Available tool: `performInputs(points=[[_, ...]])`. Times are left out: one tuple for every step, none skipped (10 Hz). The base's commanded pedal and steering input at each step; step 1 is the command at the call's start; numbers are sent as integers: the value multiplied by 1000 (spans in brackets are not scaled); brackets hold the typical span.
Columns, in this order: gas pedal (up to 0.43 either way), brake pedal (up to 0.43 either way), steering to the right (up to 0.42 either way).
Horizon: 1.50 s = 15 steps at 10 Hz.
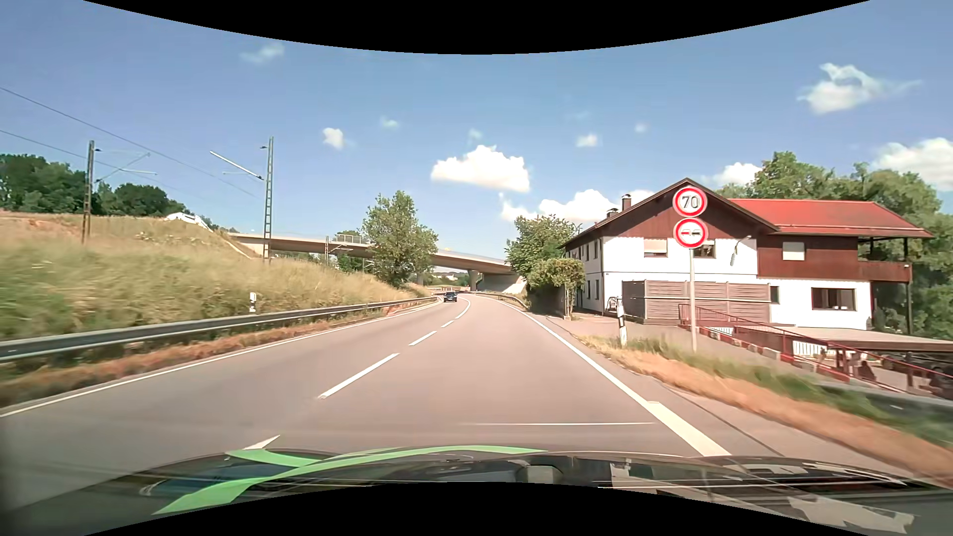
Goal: Follow the waypoints while adhering to traffic rules and regulations
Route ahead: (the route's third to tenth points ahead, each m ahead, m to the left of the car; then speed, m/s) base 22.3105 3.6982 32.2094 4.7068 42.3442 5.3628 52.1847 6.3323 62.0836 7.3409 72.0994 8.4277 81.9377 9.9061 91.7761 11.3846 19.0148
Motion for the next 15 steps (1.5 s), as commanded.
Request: performInputs(points=[[87,0,-4],[87,0,-4],[98,0,-4],[98,0,-4],[98,0,-4],[98,0,-4],[98,0,-4],[98,0,-6],[110,0,-7],[110,0,-8],[110,0,-9],[110,0,-10],[110,0,-11],[138,0,-11],[150,0,-12]])
